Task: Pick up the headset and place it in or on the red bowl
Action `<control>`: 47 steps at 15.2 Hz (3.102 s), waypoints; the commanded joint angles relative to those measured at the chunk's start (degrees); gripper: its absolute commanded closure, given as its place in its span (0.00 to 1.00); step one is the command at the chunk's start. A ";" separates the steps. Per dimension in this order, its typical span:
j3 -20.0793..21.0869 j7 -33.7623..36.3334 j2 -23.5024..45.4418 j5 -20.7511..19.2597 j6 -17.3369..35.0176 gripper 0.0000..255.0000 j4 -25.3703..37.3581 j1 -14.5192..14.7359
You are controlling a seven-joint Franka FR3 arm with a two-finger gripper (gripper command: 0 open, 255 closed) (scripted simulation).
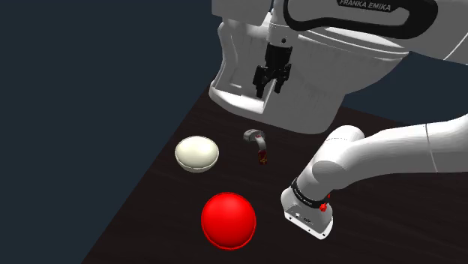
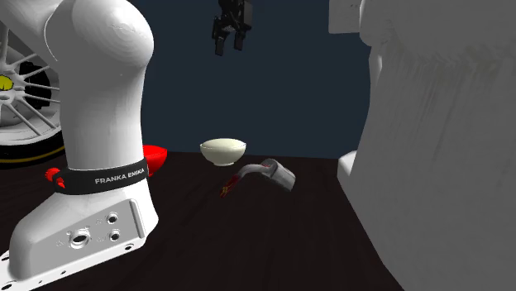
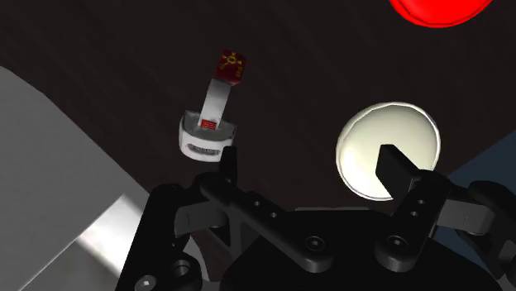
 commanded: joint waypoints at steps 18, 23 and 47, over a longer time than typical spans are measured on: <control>-2.20 7.88 6.42 -7.56 40.24 0.00 -29.15 -9.58; -2.80 10.76 16.25 -10.85 55.01 0.00 -32.83 -13.35; -2.95 11.55 25.71 -12.29 65.43 1.00 -33.77 -14.21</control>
